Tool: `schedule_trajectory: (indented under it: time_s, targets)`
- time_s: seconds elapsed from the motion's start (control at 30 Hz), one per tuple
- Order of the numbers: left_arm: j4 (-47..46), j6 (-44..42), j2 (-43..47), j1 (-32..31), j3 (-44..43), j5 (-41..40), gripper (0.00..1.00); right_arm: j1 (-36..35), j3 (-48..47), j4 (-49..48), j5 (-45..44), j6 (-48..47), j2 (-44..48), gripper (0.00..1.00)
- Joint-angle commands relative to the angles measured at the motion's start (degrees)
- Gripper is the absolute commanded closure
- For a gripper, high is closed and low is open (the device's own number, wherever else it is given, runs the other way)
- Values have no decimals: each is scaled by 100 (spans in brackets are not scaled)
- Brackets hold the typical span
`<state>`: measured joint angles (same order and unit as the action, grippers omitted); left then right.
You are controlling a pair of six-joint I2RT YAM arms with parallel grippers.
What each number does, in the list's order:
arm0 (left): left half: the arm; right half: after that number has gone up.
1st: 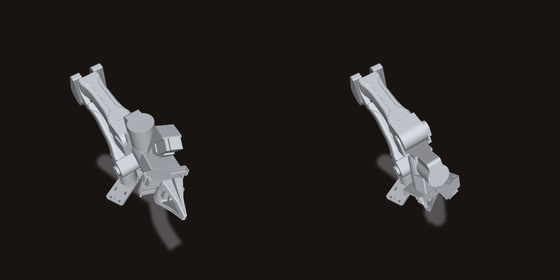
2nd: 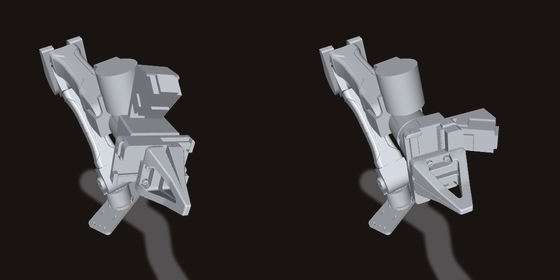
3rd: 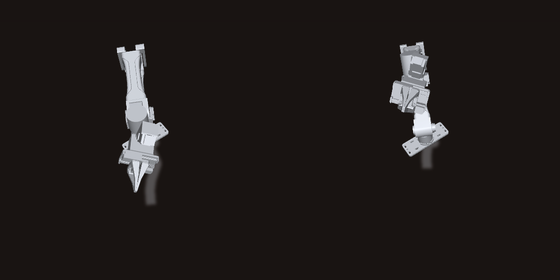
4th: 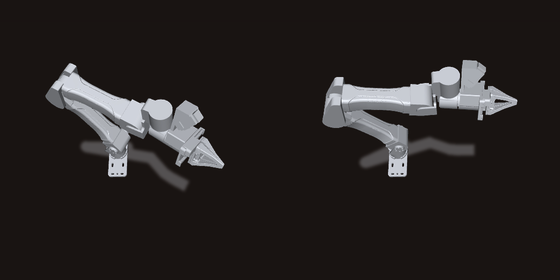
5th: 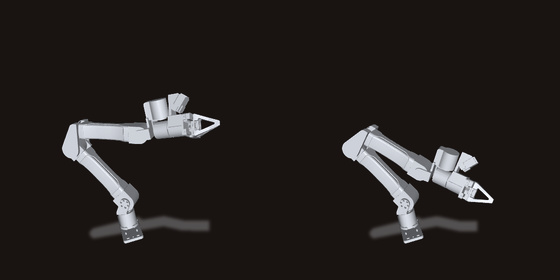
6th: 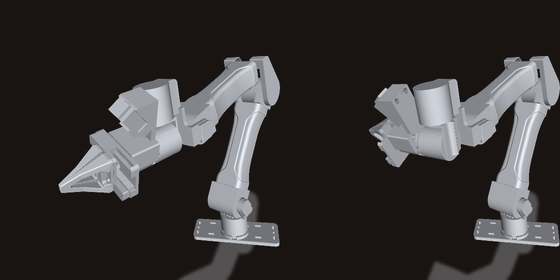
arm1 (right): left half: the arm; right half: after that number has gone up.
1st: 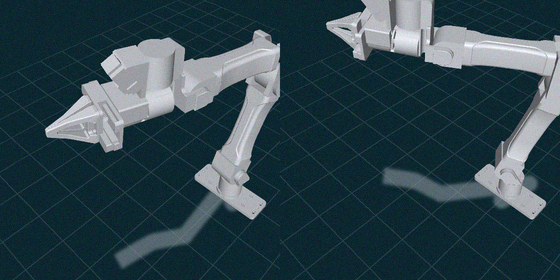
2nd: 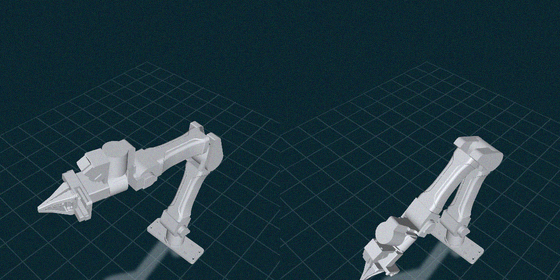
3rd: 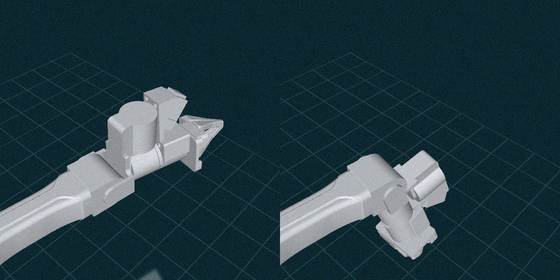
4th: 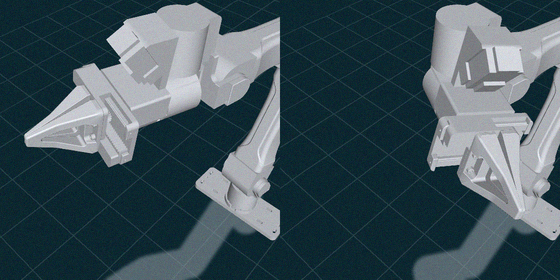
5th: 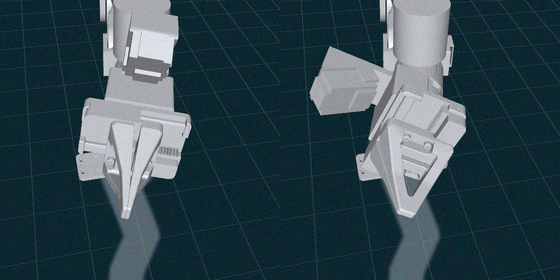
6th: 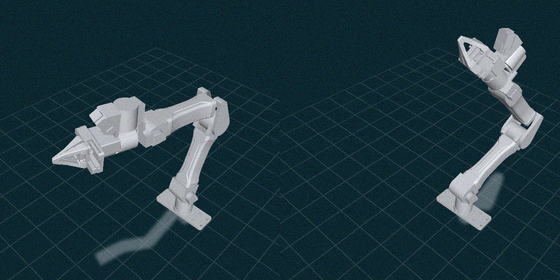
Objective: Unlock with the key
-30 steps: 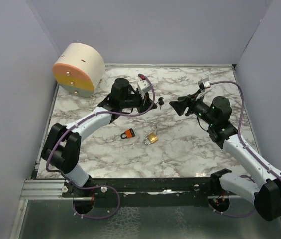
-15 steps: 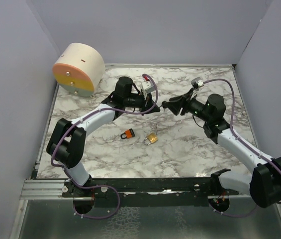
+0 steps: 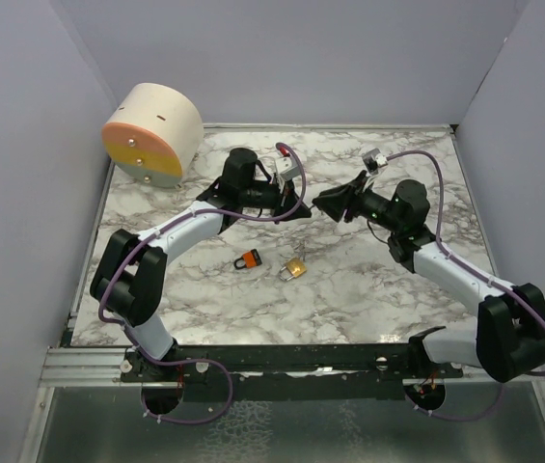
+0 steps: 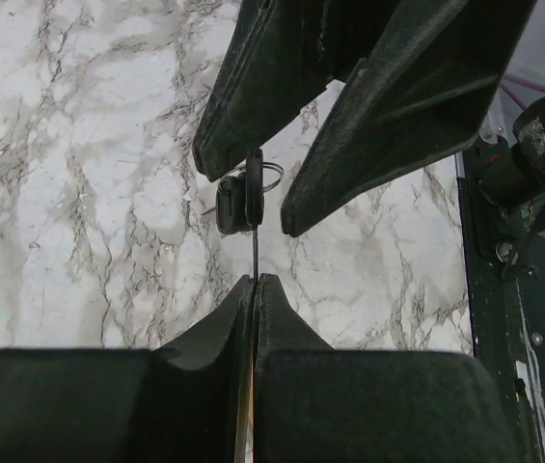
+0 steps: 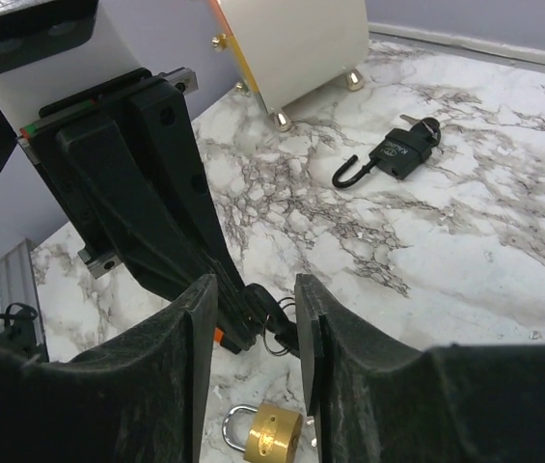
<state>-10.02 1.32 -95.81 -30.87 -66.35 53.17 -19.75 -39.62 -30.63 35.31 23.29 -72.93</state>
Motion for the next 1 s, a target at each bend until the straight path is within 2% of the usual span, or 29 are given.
schedule_trajectory:
  time_s: [0.0,0.1,0.63,0.97]
  targets:
    - [-211,0,190,-68,-27,266,100,35,23,-398,230,64,-153,65]
    - [-218,-7,209,-72,-27,279,100,33,26,-421,247,71,-199,72]
    - [-130,-33,272,-77,-71,88,100,32,2,-268,285,12,-222,99]
    - [-685,490,468,115,161,-559,100,43,-41,130,114,-90,-113,99]
